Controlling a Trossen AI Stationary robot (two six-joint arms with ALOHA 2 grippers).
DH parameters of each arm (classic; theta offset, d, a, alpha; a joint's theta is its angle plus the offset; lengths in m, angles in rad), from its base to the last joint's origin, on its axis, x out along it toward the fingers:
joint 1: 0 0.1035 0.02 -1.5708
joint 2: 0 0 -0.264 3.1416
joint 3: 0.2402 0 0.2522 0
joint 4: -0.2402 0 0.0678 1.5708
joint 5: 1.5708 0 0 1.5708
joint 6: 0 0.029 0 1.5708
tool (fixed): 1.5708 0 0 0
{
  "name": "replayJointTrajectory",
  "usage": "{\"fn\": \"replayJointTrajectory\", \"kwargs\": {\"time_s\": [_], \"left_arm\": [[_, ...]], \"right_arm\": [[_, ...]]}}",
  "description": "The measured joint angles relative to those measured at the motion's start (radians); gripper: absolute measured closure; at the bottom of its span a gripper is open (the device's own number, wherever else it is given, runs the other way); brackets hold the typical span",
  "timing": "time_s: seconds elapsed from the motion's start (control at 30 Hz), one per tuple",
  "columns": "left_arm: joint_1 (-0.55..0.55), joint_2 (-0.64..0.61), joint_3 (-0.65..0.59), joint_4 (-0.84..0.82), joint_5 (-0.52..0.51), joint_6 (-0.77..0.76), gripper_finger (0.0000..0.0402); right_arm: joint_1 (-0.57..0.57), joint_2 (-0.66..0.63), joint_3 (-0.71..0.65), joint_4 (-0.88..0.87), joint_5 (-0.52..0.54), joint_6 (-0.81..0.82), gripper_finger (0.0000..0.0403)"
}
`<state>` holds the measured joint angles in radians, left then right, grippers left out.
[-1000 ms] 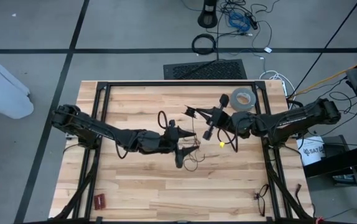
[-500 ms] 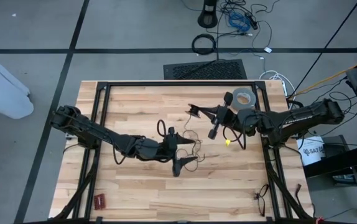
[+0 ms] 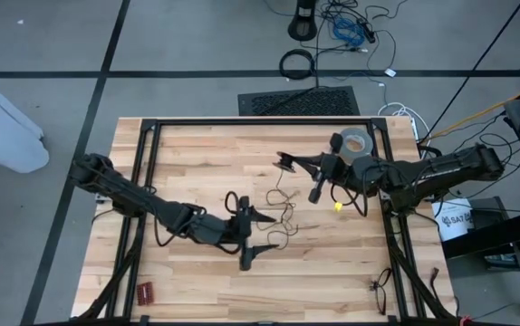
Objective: Coil cords
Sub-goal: Coil the black wire onto the spool
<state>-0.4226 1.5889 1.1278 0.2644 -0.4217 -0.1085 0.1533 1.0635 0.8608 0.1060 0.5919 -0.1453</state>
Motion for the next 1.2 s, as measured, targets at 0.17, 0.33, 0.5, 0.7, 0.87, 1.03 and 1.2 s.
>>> {"fn": "replayJointTrajectory", "kwargs": {"time_s": [0.17, 0.33, 0.5, 0.7, 0.87, 1.03, 1.2], "left_arm": [[-0.035, -0.019, 0.0, 0.007, -0.047, 0.088, 0.0082], [-0.017, -0.023, 0.0, 0.023, -0.456, 0.119, 0.0082], [0.035, 0.008, -0.083, 0.14, -0.478, 0.088, 0.0082], [0.039, 0.157, -0.241, 0.758, -0.438, 0.133, 0.0082], [0.052, 0.246, -0.234, 1.116, -0.321, 0.362, 0.0082], [0.112, 0.275, -0.205, 1.126, -0.307, 0.366, 0.0082], [0.148, 0.282, -0.19, 1.117, -0.261, 0.35, 0.0082]], "right_arm": [[0.008, -0.021, 0.0, -0.012, -0.002, -0.006, 0.0403], [0.027, -0.026, 0.0, -0.012, -0.003, -0.023, 0.0403], [0.026, -0.026, 0.0, -0.014, -0.002, -0.032, 0.0403], [0.026, -0.031, 0.0, -0.048, -0.003, -0.021, 0.0403], [0.026, -0.037, 0.0, -0.064, -0.002, -0.016, 0.0403], [0.025, -0.037, 0.0, -0.064, -0.002, -0.016, 0.0403], [0.025, -0.037, 0.0, -0.064, -0.002, -0.016, 0.0403]]}}
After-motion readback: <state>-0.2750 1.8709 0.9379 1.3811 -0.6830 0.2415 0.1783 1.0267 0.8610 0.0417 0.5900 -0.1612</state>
